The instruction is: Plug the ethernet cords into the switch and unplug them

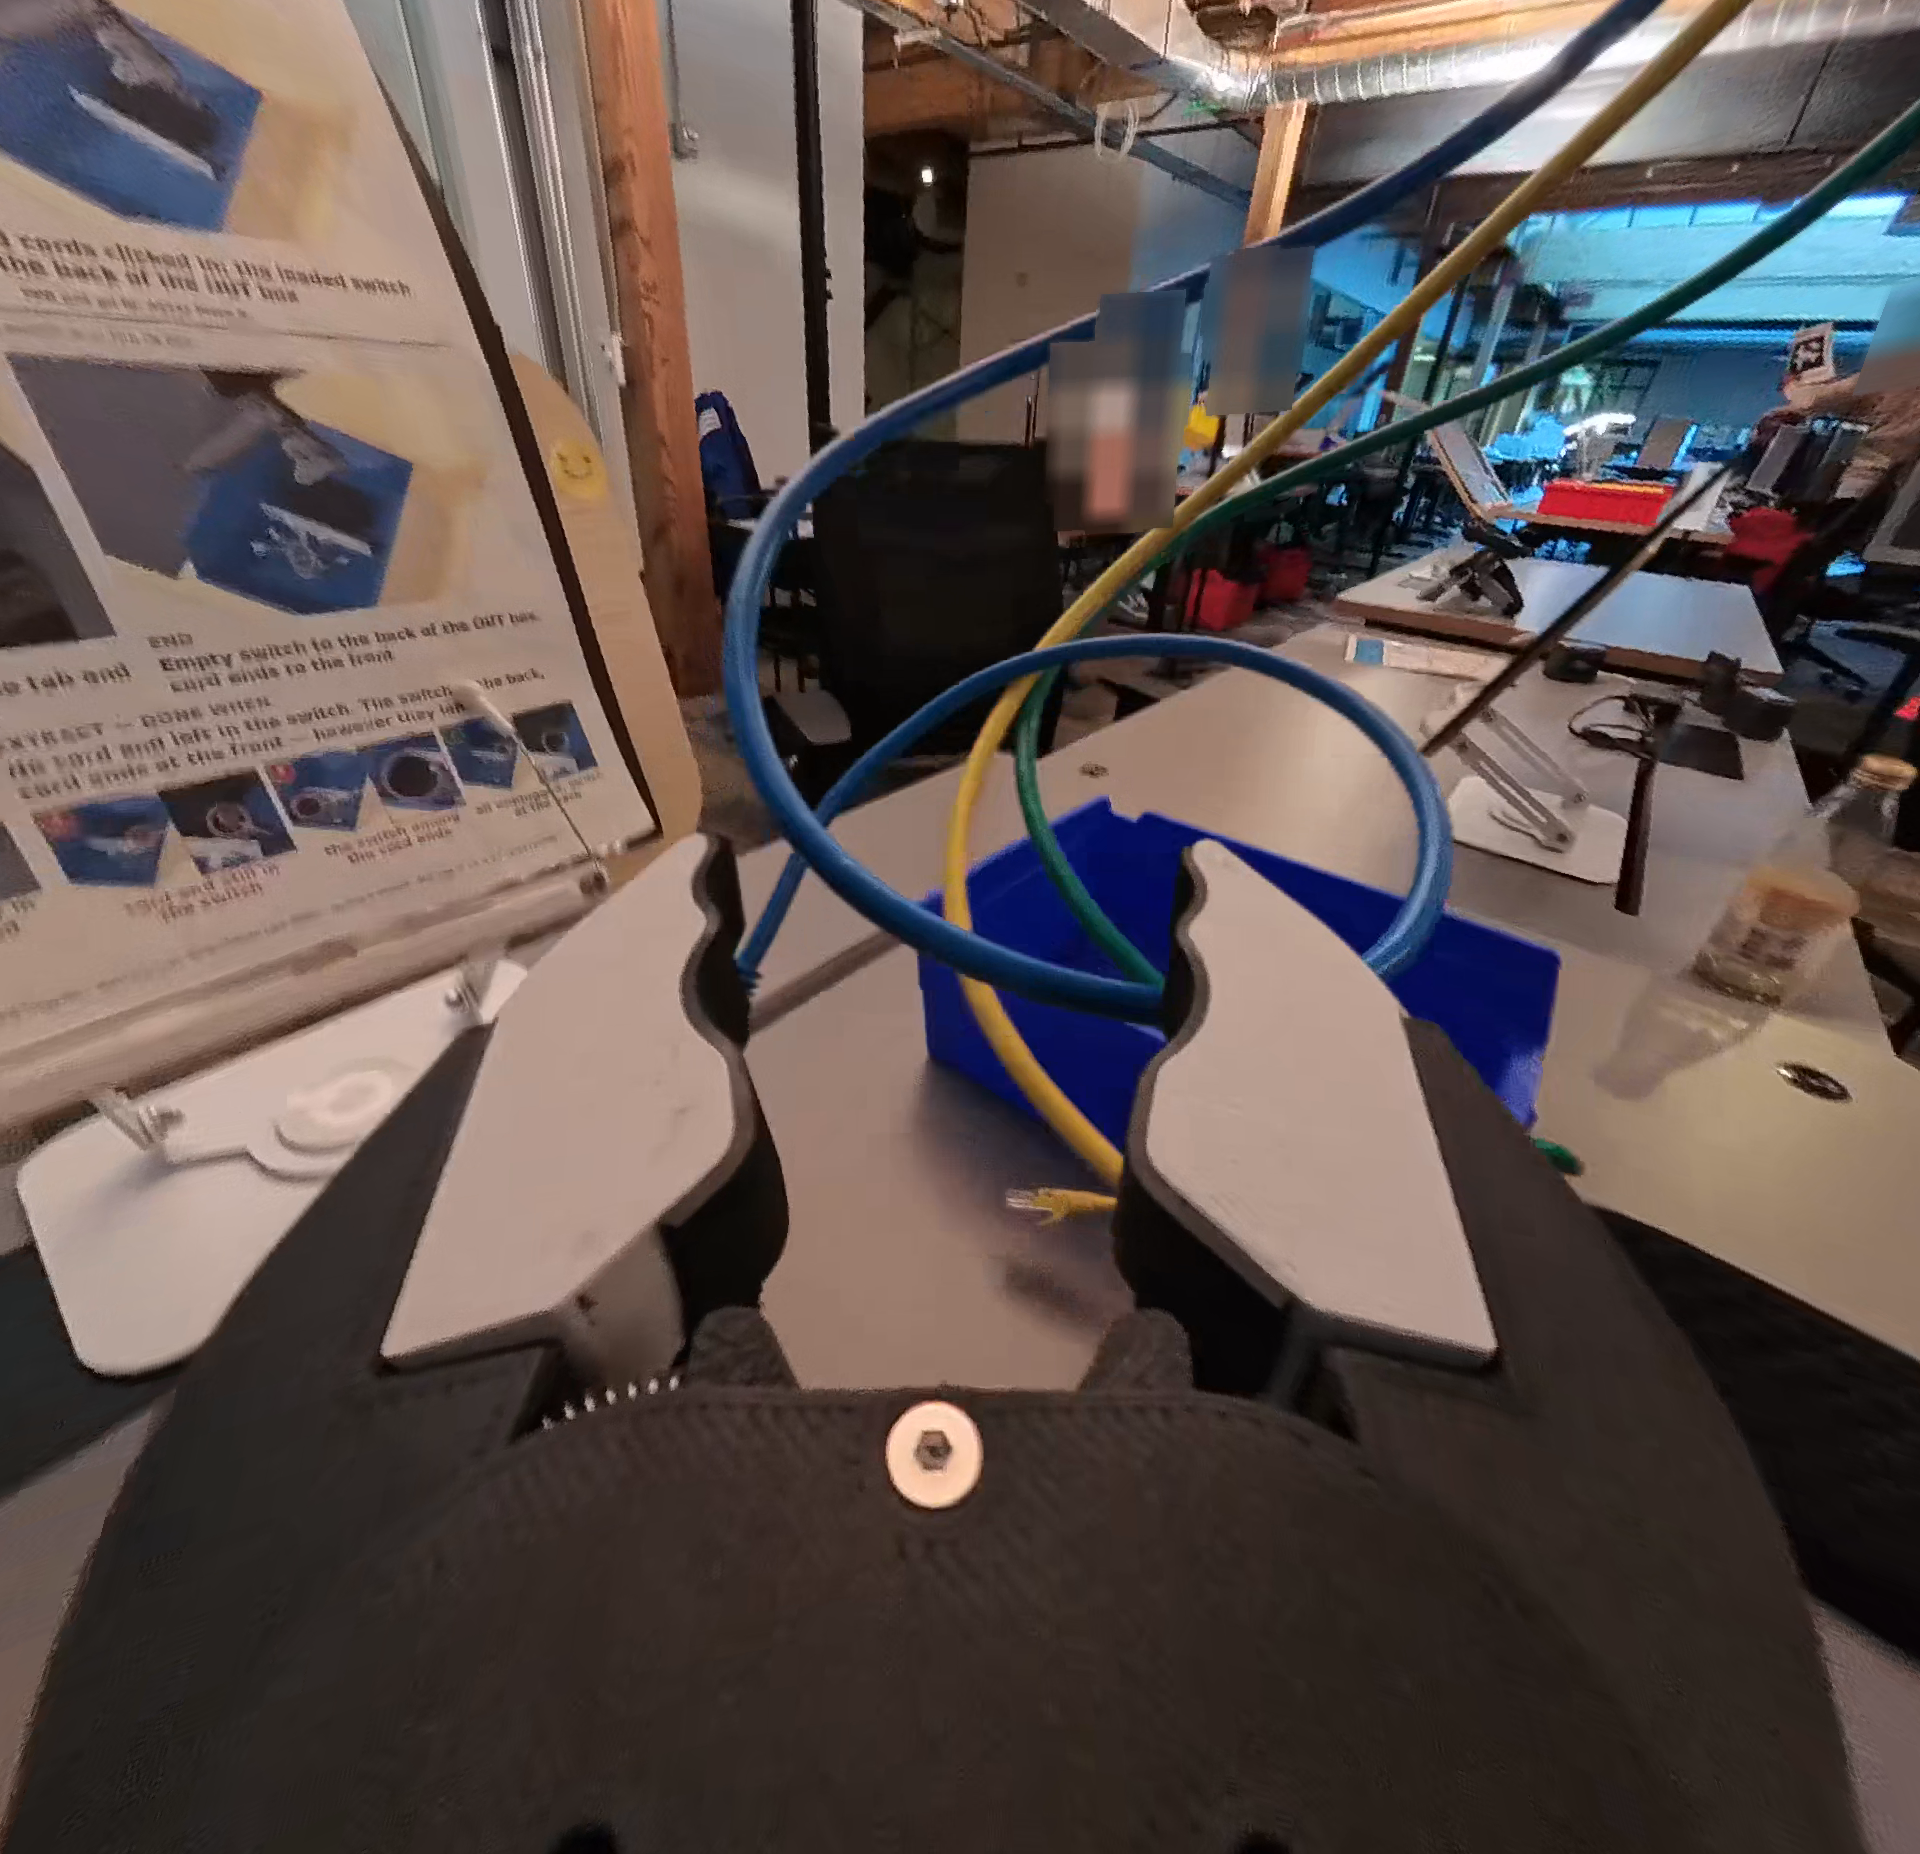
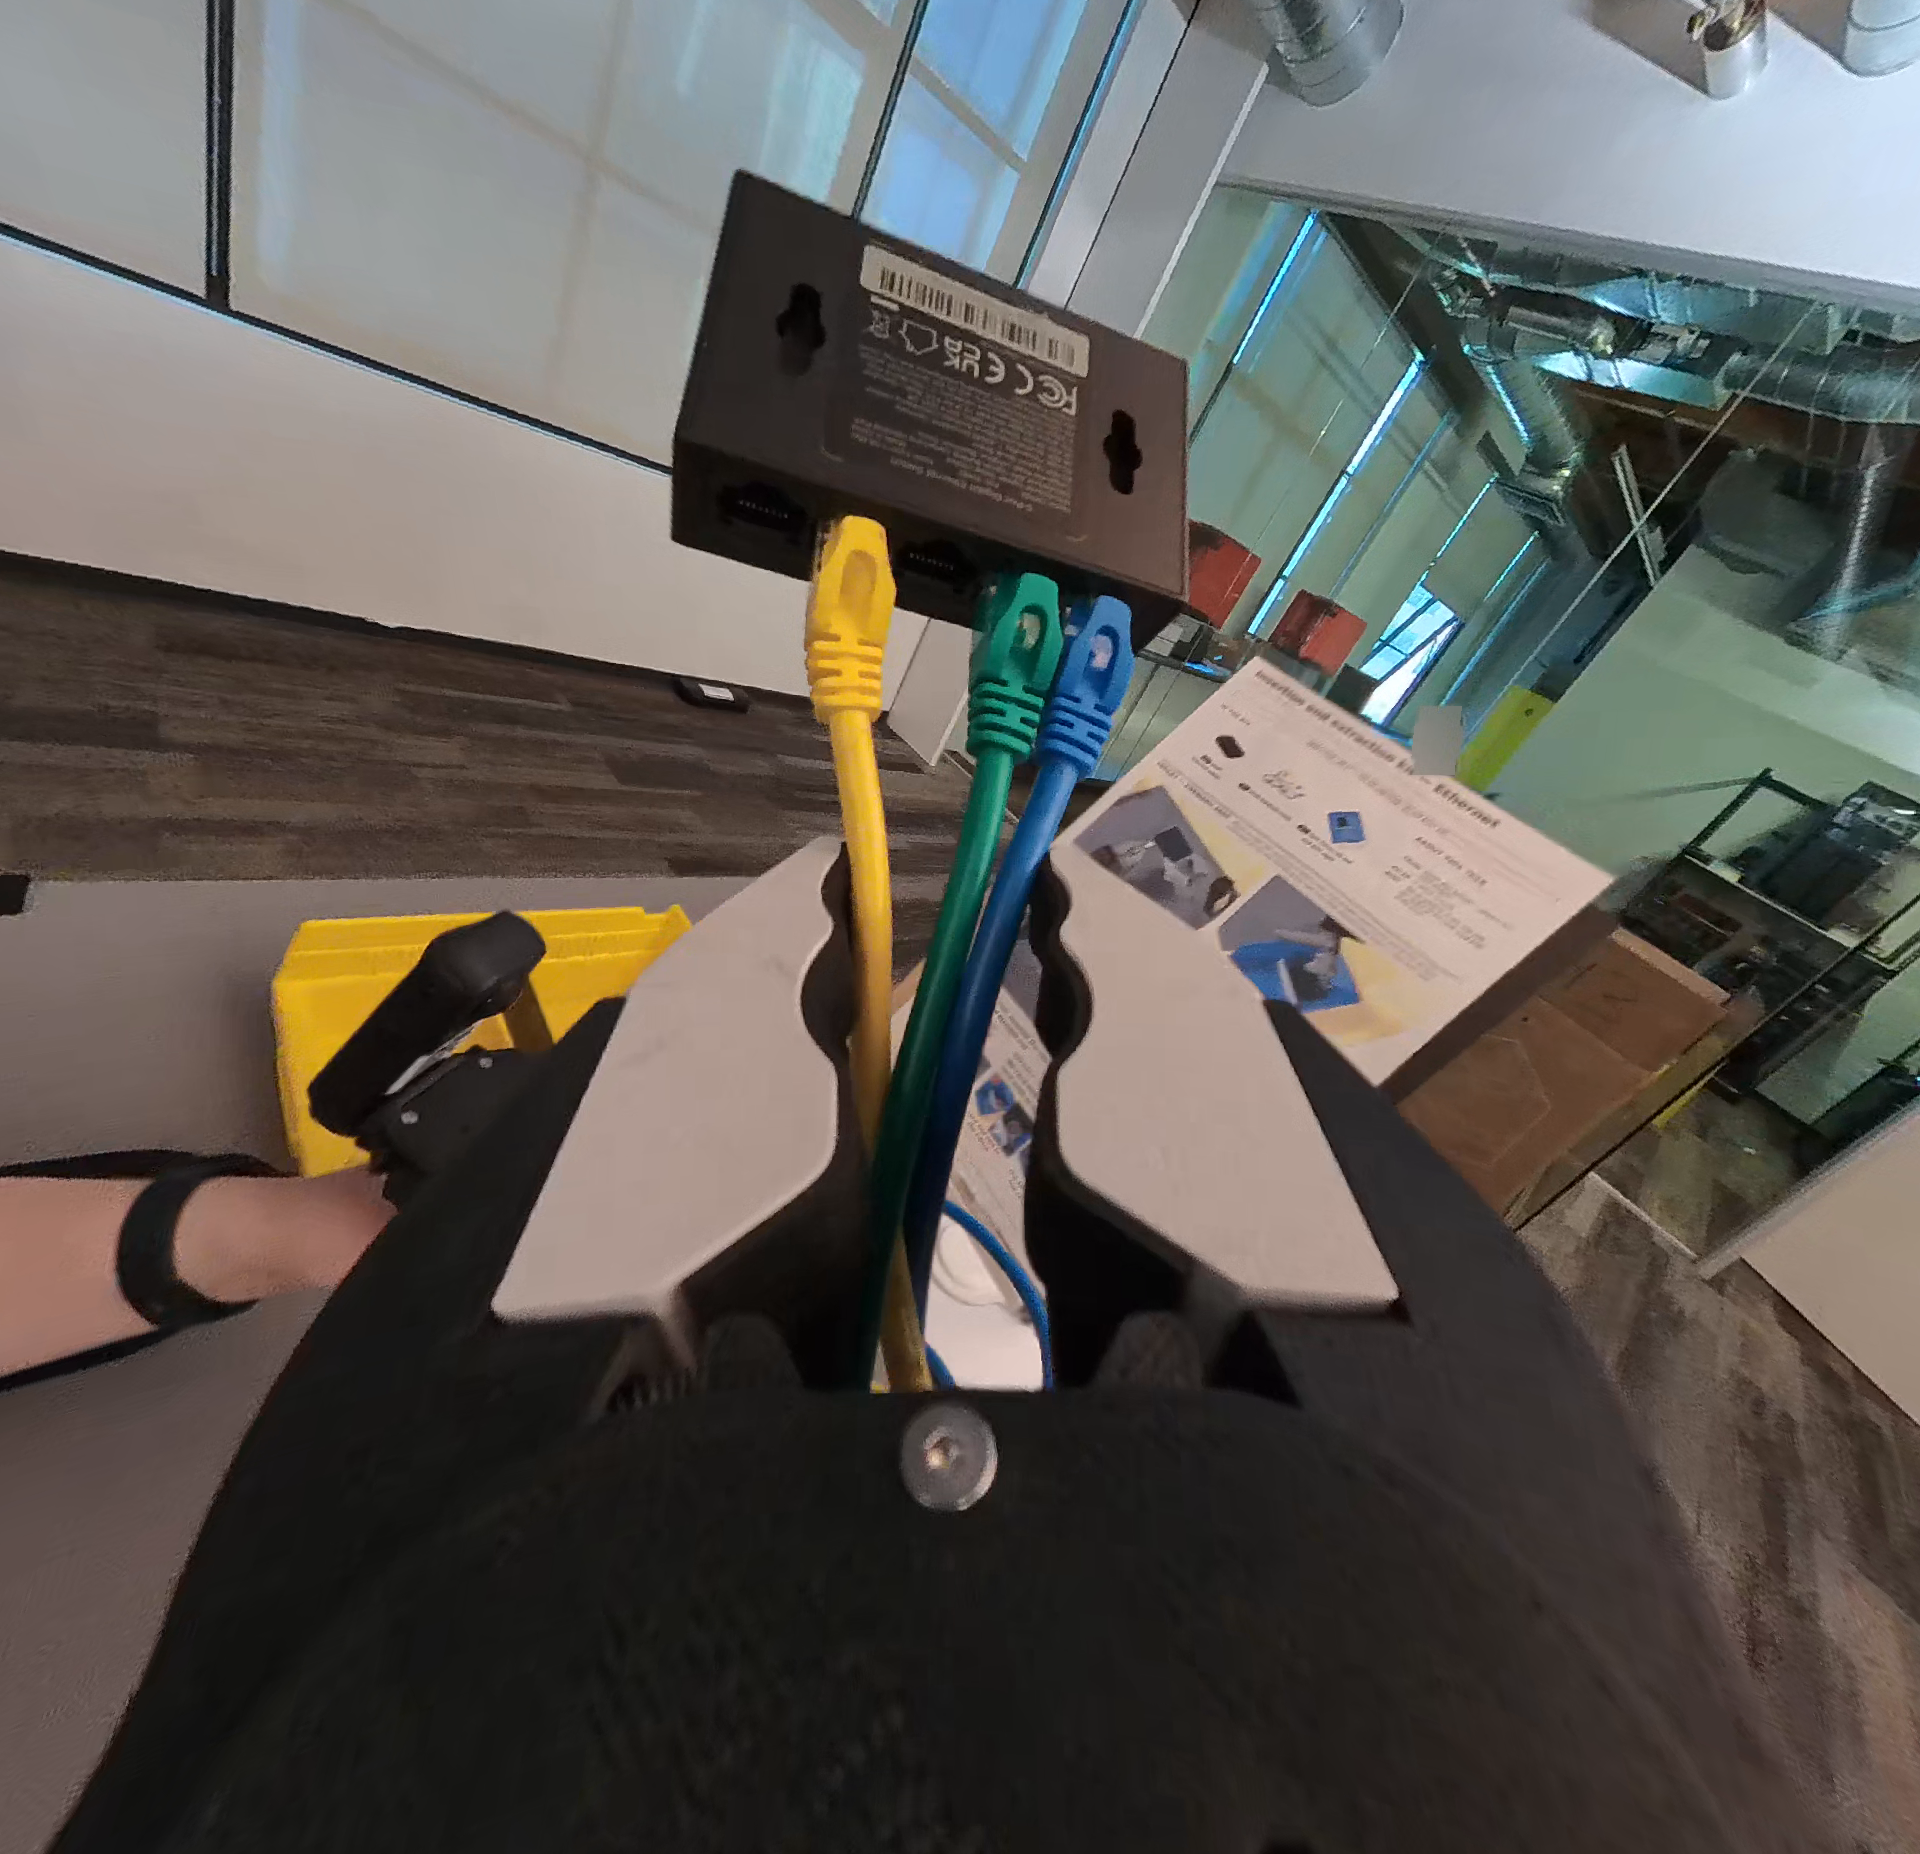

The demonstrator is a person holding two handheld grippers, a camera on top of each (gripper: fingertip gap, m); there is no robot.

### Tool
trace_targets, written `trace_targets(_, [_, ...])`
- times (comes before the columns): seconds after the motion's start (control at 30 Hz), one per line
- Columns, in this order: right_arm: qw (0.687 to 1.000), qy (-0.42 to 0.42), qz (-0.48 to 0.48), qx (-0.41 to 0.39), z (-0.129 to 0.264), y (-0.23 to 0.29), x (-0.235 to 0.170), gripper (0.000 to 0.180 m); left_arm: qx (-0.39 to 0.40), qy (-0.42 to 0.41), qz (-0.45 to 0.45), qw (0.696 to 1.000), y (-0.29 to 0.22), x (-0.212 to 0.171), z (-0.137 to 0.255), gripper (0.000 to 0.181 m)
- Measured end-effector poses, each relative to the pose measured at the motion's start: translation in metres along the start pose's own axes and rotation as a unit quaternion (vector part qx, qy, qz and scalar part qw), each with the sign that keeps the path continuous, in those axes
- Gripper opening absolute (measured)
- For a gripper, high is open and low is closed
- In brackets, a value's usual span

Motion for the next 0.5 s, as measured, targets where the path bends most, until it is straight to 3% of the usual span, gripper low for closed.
trace_targets(0.33, [0.992, 0.059, 0.031, -0.107, 0.029, -0.102, 0.048, 0.032, -0.004, -0.041, -0.077, 0.996, -0.012, 0.119, -0.078, 0.074])
trace_targets(0.5, [0.987, 0.104, -0.006, -0.121, 0.026, -0.133, 0.016, 0.033, -0.026, -0.035, -0.072, 0.997, -0.022, 0.127, -0.119, 0.074])
Point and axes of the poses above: each gripper's, where its closed fingertips meet, z back along the fingers, x out of its top, y = z × x across the jaws, the point moved 7 cm from there along z, back along the fingers, and after that the axes turned 13 degrees about y, right-handed, at the moved point
